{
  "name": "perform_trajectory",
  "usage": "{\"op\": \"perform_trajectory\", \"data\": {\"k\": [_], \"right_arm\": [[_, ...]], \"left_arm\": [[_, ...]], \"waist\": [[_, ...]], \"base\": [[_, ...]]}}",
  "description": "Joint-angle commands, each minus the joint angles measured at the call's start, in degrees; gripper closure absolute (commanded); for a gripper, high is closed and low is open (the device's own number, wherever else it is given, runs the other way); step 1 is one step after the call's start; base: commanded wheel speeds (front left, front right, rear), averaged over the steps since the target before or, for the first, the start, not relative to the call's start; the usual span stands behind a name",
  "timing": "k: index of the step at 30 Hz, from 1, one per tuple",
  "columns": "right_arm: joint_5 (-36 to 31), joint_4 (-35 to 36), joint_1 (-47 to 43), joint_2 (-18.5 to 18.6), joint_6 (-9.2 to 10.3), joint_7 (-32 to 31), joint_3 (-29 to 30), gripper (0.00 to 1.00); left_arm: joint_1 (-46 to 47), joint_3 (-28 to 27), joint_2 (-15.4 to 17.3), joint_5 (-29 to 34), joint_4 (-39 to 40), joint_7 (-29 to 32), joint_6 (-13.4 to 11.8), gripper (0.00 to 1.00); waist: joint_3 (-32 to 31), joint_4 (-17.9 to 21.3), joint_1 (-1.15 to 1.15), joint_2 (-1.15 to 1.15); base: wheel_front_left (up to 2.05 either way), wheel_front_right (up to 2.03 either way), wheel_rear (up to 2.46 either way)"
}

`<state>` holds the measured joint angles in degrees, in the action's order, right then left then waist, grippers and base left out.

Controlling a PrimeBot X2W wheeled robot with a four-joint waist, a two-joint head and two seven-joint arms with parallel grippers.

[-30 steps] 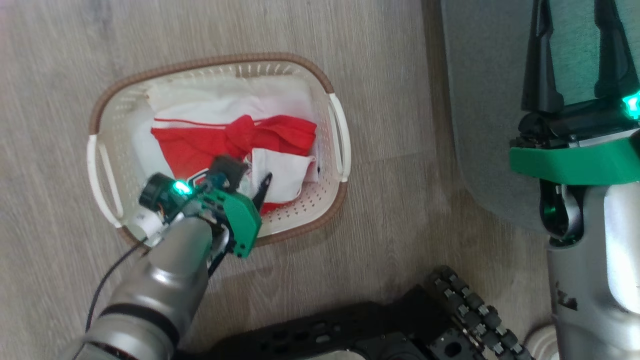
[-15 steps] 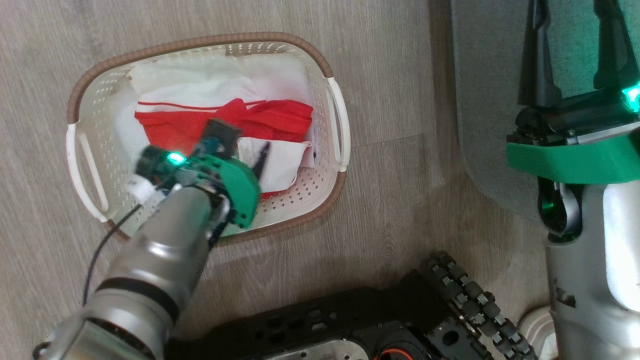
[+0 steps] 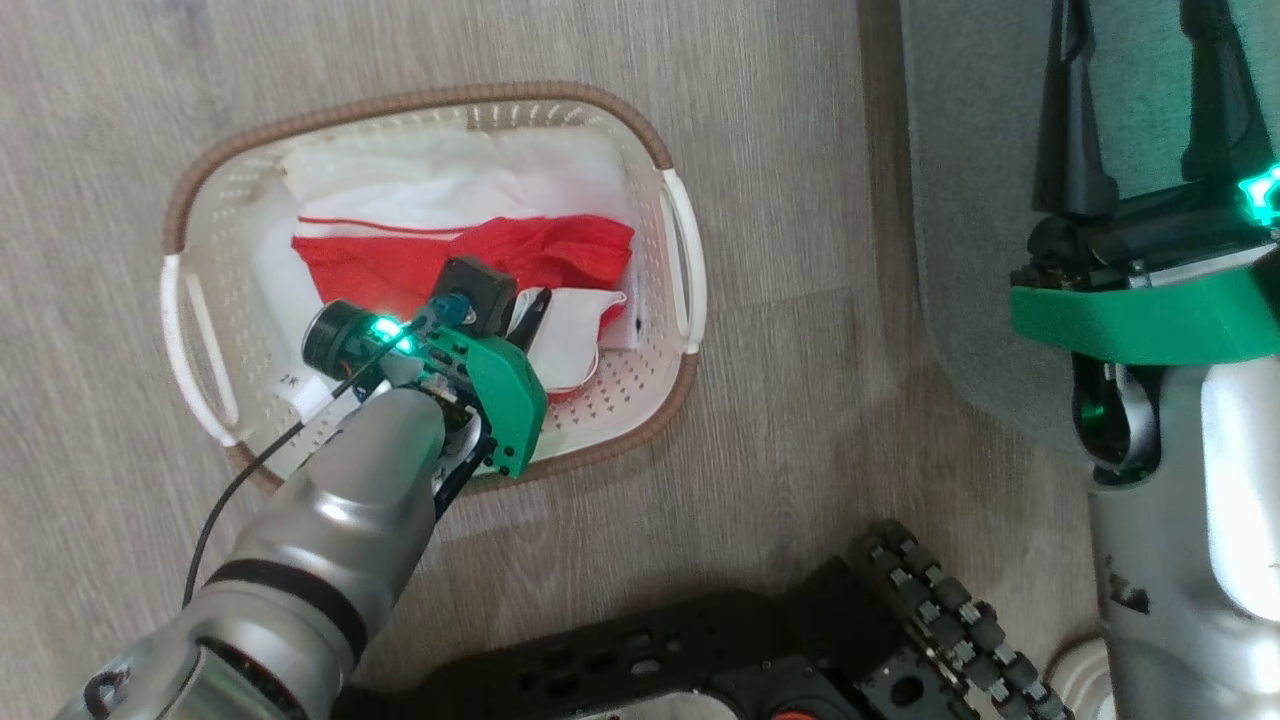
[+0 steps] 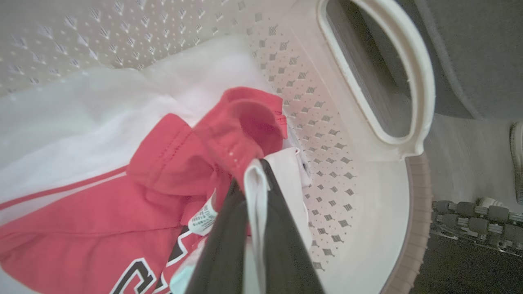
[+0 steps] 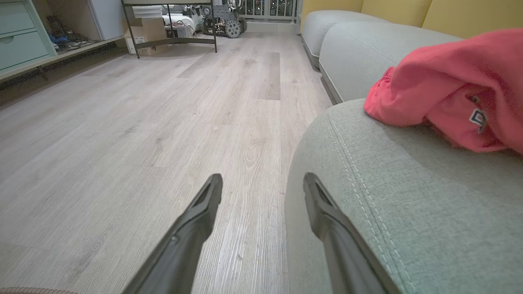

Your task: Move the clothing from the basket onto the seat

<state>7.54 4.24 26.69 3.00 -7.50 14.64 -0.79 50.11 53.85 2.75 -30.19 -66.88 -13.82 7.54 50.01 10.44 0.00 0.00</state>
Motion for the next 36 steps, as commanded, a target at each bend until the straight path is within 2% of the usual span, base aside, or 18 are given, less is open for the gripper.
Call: {"op": "perform_trajectory", "data": {"k": [1, 5, 9, 15, 25, 31, 36], "right_arm": [[-0.37, 1.12, -1.32, -0.13, 0.01, 0.36, -0.90, 0.00], [-0.03, -0.40, -1.73, -0.13, 0.01, 0.36, -1.61, 0.00], [-0.07, -1.71, -2.16, -0.13, 0.01, 0.36, -1.77, 0.00], [-0.27, -5.40, -4.32, -0.13, 0.01, 0.36, -2.46, 0.00], [-0.48, -11.74, -11.74, -0.13, 0.01, 0.36, -2.84, 0.00], [-0.42, -14.66, -16.09, -0.13, 0.01, 0.36, -3.24, 0.00], [-0.31, -16.25, -18.51, -0.13, 0.01, 0.36, -3.84, 0.00]], "left_arm": [[-1.69, -0.14, 0.40, -0.81, 0.59, -0.96, -0.06, 1.00], [-3.10, -2.16, 1.02, -2.30, 2.99, -1.14, -0.06, 1.00], [-5.16, -3.81, 2.17, -0.99, 6.76, -1.16, -0.34, 1.00], [-11.28, -8.83, 3.63, 1.83, 15.08, -1.17, -1.59, 1.00], [-20.71, -15.99, 3.99, 6.63, 25.85, -1.18, -1.61, 1.00], [-23.17, -18.96, 4.94, 9.75, 31.09, -1.18, -1.40, 1.00], [-22.50, -20.17, 5.64, 11.15, 33.73, -1.18, -1.11, 1.00]], "waist": [[-1.94, -0.49, 0.00, 0.00], [-6.01, -1.06, 0.00, 0.00], [-9.75, -1.65, 0.00, 0.00], [-19.47, -3.10, 0.00, 0.00], [-37.30, -6.14, 0.00, 0.00], [-45.94, -6.97, 0.00, 0.00], [-50.67, -6.97, 0.00, 0.00]], "base": [[0.00, 0.00, 0.00], [0.00, 0.00, 0.00], [0.00, 0.00, 0.00], [0.00, 0.00, 0.00], [0.00, 0.00, 0.00], [0.00, 0.00, 0.00], [0.00, 0.00, 0.00]]}}
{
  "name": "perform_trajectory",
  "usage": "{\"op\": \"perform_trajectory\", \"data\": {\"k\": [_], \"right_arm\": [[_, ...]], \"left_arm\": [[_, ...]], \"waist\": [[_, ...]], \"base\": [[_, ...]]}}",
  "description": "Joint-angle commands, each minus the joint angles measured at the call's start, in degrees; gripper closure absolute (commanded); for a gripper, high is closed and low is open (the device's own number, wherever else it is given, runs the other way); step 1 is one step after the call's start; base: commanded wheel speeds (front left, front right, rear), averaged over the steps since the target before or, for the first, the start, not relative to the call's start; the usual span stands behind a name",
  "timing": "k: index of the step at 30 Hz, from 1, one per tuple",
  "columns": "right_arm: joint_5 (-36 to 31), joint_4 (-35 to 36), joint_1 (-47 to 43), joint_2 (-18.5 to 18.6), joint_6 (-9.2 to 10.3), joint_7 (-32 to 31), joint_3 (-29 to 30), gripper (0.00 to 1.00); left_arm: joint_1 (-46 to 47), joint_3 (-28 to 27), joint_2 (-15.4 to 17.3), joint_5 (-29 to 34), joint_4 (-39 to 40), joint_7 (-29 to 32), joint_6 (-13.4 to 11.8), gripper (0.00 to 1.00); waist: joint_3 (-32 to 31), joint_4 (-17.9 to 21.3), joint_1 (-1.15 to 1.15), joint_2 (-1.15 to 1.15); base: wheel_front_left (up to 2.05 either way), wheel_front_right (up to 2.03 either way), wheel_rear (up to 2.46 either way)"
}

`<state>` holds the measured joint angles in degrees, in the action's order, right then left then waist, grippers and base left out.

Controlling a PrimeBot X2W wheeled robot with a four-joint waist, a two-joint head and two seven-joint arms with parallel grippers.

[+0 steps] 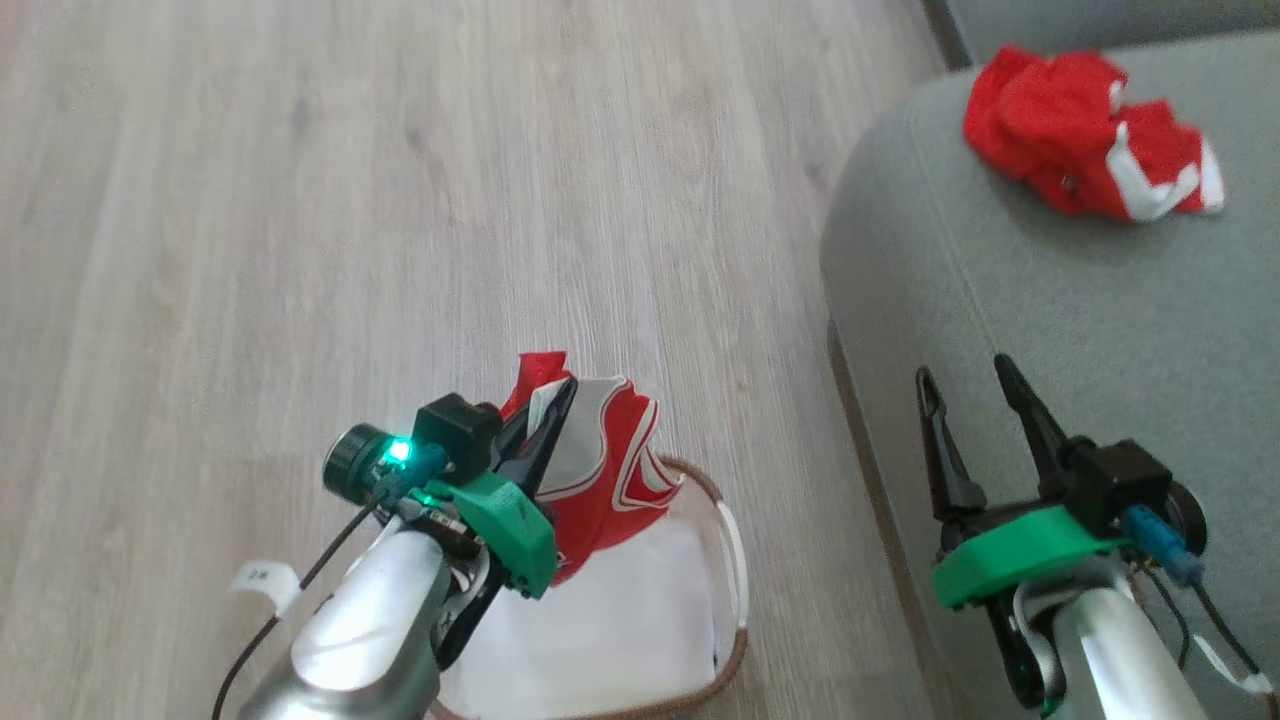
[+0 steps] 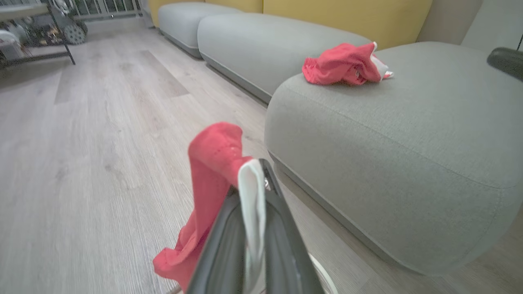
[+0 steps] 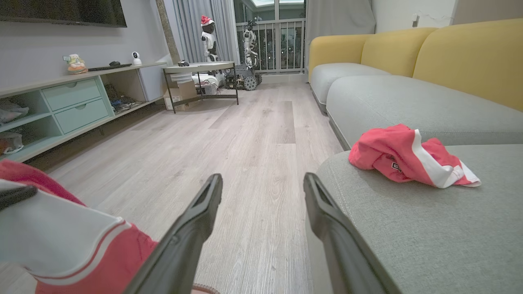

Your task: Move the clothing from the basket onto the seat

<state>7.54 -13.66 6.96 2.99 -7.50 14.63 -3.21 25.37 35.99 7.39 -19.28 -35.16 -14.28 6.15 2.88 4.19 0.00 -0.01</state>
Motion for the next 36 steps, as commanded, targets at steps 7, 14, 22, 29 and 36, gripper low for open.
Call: {"op": "perform_trajectory", "data": {"k": [7, 14, 22, 29, 36], "right_arm": [[-0.05, 0.73, -0.23, -0.12, 0.01, 0.37, -2.26, 0.00], [0.57, -0.36, 0.14, -0.12, 0.01, 0.37, -5.82, 0.00], [1.30, -3.61, 3.73, -0.12, 0.01, 0.37, -12.97, 0.00], [4.22, -9.02, 11.54, -0.12, 0.01, 0.37, -21.84, 0.00], [10.63, -16.53, 19.41, -0.12, 0.01, 0.37, -28.04, 0.00]], "left_arm": [[6.68, -2.11, 0.68, 0.43, 3.37, -0.71, 0.71, 1.00], [12.16, -0.87, -0.65, -0.99, 4.71, 0.78, 1.05, 1.00], [16.91, 1.01, -1.60, -1.80, 4.99, 2.17, 1.20, 1.00], [19.81, 2.49, -2.52, -2.99, 4.61, 2.49, 1.26, 1.00], [21.12, 4.20, -3.26, -3.95, 3.63, 2.16, 1.29, 1.00]], "waist": [[-7.21, -1.30, 0.00, 0.01], [-9.17, -2.12, 0.00, 0.01], [-9.93, -2.78, 0.00, 0.01], [-10.12, -3.33, 0.00, 0.01], [-9.97, -4.26, 0.00, 0.01]], "base": [[0.00, 0.00, 0.00], [0.00, 0.00, 0.00], [0.00, 0.00, 0.00], [0.00, 0.00, 0.00], [0.00, 0.00, 0.00]]}}
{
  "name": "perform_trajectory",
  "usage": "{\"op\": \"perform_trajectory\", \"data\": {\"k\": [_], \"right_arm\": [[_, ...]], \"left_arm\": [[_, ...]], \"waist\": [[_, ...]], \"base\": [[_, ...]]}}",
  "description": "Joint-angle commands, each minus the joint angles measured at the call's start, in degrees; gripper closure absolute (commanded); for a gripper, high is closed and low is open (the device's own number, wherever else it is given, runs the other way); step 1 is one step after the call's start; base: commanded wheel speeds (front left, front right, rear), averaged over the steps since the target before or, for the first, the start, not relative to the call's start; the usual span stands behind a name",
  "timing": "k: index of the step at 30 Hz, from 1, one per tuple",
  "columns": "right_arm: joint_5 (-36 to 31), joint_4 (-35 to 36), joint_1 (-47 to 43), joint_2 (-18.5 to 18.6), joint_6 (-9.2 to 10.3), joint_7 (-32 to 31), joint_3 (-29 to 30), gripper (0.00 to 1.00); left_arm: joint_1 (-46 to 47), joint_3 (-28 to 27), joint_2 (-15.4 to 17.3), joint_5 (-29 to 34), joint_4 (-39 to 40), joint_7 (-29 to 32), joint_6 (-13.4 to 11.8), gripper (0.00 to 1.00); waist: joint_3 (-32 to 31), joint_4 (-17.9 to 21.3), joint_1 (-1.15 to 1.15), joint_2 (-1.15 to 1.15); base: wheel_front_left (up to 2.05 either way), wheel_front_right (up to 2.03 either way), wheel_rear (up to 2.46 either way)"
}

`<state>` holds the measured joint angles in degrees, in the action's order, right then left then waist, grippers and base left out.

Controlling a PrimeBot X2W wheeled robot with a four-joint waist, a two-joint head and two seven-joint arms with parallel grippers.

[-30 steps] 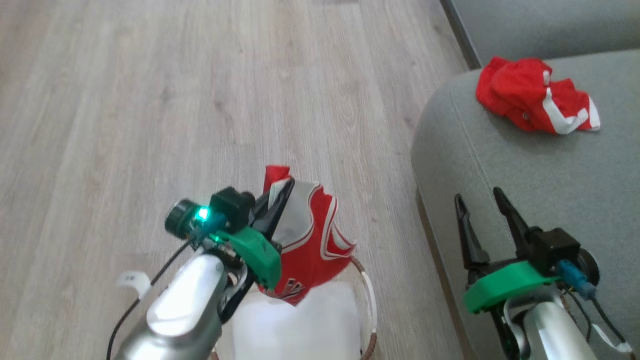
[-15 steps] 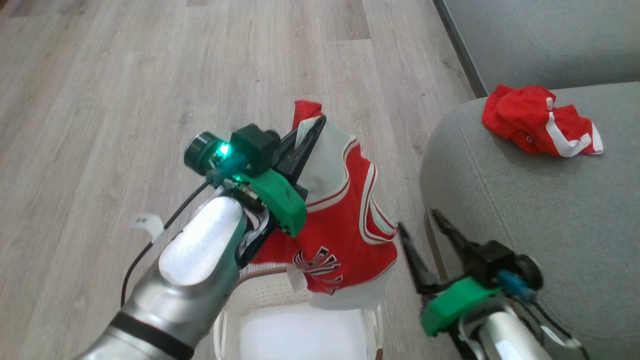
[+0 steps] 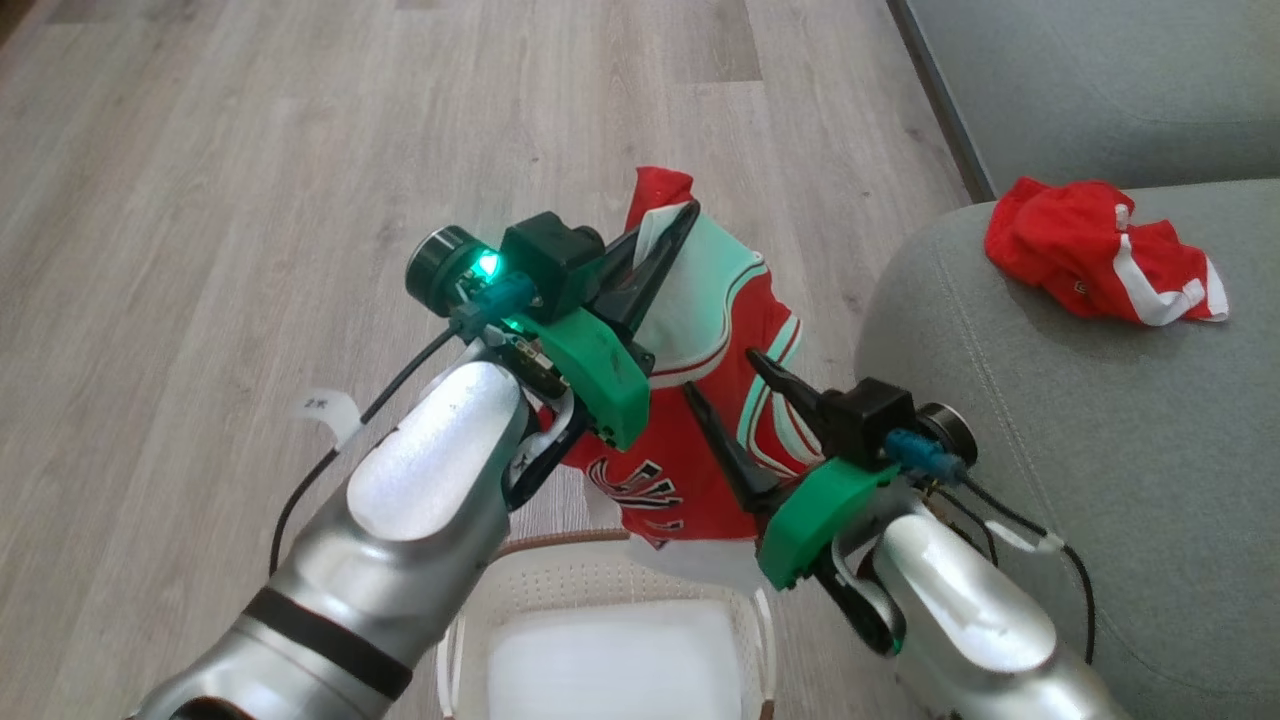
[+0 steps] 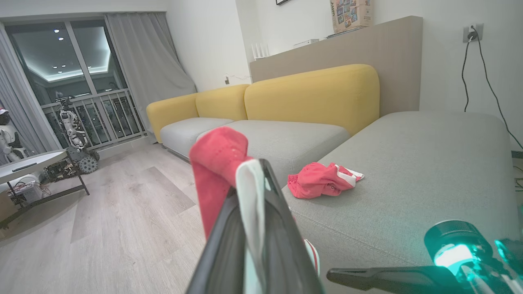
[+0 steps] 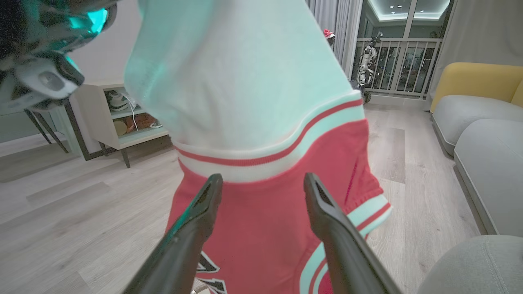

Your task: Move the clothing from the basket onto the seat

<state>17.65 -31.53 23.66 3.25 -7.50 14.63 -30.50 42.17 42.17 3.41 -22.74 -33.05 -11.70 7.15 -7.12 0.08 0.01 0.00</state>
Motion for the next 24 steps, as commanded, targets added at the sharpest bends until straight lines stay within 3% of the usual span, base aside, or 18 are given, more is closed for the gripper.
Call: {"op": "perform_trajectory", "data": {"k": [1, 17, 18, 19, 20, 21, 24], "right_arm": [[1.37, 0.09, 3.54, -0.37, 0.01, 0.37, -1.05, 0.00], [10.29, -9.81, 13.41, -0.37, 0.01, 0.37, -11.27, 0.00], [10.47, -10.02, 13.78, -0.37, 0.01, 0.37, -11.54, 0.24], [10.51, -10.11, 14.12, -0.37, 0.01, 0.37, -11.68, 0.65], [10.56, -10.20, 14.33, -0.37, 0.01, 0.37, -11.74, 0.91], [10.58, -10.27, 14.49, -0.37, 0.01, 0.37, -11.81, 1.00], [10.72, -10.24, 14.61, -0.37, 0.01, 0.37, -11.95, 1.00]], "left_arm": [[4.45, -1.69, 0.63, -0.63, 1.39, -0.48, 0.29, 1.00], [5.28, 3.41, -0.35, -3.48, 1.74, -0.85, 0.32, 1.00], [5.29, 3.59, -0.37, -3.64, 1.75, -0.89, 0.31, 1.00], [5.28, 3.73, -0.38, -3.79, 1.74, -0.92, 0.28, 1.00], [5.26, 3.85, -0.40, -3.93, 1.70, -0.95, 0.21, 1.00], [5.24, 3.92, -0.40, -4.07, 1.60, -0.97, 0.11, 1.00], [5.10, 3.98, -0.41, -4.30, 1.25, -1.02, -0.13, 1.00]], "waist": [[0.04, -0.36, -0.01, 0.00], [0.07, -4.04, -0.01, 0.00], [0.09, -4.16, -0.01, 0.00], [0.13, -4.27, -0.01, 0.00], [0.18, -4.36, -0.01, 0.00], [0.23, -4.42, -0.01, 0.00], [0.34, -4.39, -0.01, 0.00]], "base": [[0.00, 0.00, 0.00], [0.00, 0.00, 0.00], [0.00, 0.00, 0.00], [0.00, 0.00, 0.00], [0.00, 0.00, 0.00], [0.00, 0.00, 0.00], [0.00, 0.00, 0.00]]}}
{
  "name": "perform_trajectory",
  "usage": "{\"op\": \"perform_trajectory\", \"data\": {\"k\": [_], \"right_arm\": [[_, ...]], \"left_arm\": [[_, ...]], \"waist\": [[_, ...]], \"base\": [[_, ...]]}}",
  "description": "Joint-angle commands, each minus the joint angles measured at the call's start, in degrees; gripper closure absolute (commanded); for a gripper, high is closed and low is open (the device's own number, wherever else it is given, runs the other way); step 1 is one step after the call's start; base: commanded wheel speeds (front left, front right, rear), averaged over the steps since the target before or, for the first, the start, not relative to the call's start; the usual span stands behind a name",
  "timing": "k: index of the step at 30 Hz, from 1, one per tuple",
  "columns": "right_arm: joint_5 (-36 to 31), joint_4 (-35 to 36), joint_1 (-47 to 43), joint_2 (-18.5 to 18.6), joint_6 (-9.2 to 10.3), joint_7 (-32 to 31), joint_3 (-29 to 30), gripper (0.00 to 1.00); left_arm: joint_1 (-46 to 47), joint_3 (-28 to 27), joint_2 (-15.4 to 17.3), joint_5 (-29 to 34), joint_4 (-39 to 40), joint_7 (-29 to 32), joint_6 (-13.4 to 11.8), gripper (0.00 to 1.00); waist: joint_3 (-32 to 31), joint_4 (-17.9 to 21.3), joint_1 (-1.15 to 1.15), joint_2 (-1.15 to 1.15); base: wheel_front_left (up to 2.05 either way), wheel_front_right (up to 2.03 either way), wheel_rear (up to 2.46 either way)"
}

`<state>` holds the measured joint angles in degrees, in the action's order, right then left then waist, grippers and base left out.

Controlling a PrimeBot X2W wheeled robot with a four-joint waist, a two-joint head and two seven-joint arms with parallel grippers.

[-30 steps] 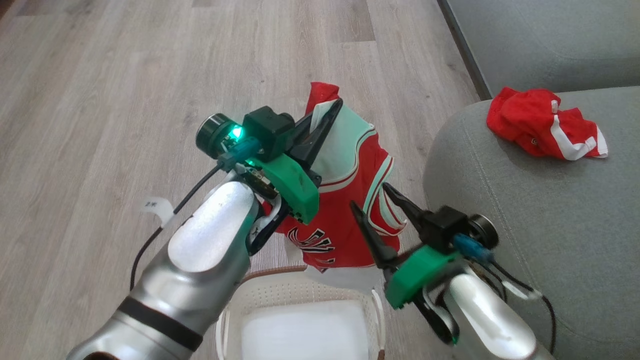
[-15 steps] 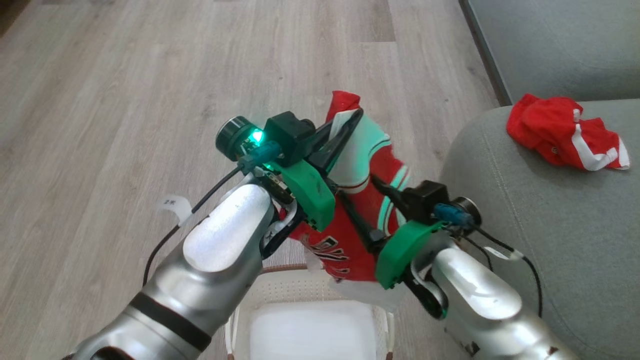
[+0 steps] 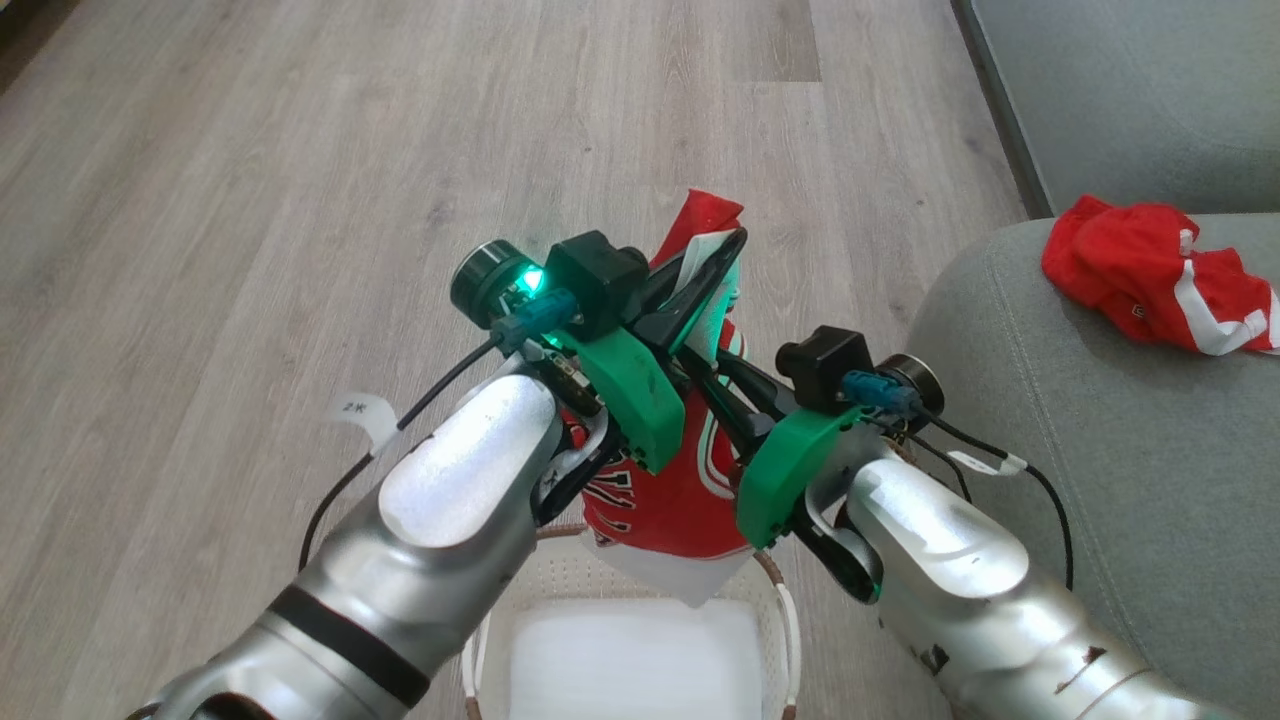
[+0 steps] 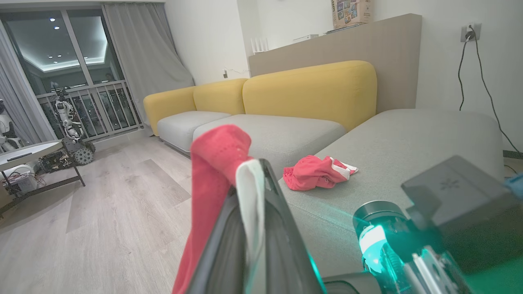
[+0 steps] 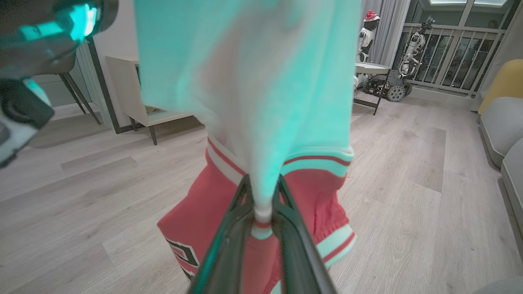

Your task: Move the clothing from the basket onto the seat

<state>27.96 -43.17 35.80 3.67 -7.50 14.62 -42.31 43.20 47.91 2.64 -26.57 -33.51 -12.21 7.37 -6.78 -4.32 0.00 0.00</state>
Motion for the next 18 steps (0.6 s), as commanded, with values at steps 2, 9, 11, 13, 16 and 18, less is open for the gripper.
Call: {"op": "perform_trajectory", "data": {"k": [2, 9, 11, 13, 16, 18], "right_arm": [[0.49, 1.53, 2.47, -0.80, 0.01, 0.38, 0.02, 1.00], [-1.11, 1.02, 2.73, -0.80, 0.01, 0.38, 2.63, 1.00], [-2.01, 0.81, 2.88, -0.80, 0.01, 0.38, 3.94, 1.00], [-3.00, 0.62, 3.03, -0.80, 0.01, 0.38, 5.45, 1.00], [-4.74, 0.26, 3.25, -0.80, 0.01, 0.38, 8.09, 1.00], [-6.03, 0.10, 3.37, -0.80, 0.01, 0.38, 10.00, 1.00]], "left_arm": [[3.87, -1.87, 0.55, -0.63, 1.19, -0.57, -0.59, 1.00], [2.30, -2.92, 1.63, -1.49, -0.15, -1.40, -1.47, 0.75], [1.57, -3.25, 2.05, -1.58, -0.26, -1.76, -1.72, 0.29], [0.62, -3.56, 2.48, -1.82, -0.35, -2.01, -1.87, 0.00], [-0.91, -3.98, 3.09, -2.08, -0.48, -2.30, -2.05, 0.00], [-2.05, -4.19, 3.44, -2.21, -0.61, -2.44, -2.20, 0.00]], "waist": [[0.14, 0.22, 0.00, 0.00], [0.87, 2.26, 0.00, 0.00], [1.09, 3.14, 0.00, 0.00], [1.29, 4.18, 0.00, 0.00], [1.56, 5.90, 0.00, 0.00], [1.72, 7.28, 0.00, 0.00]], "base": [[0.00, 0.00, 0.00], [0.00, 0.00, 0.00], [0.00, 0.00, 0.00], [0.00, 0.00, 0.00], [0.00, 0.00, 0.00], [0.00, 0.00, 0.00]]}}
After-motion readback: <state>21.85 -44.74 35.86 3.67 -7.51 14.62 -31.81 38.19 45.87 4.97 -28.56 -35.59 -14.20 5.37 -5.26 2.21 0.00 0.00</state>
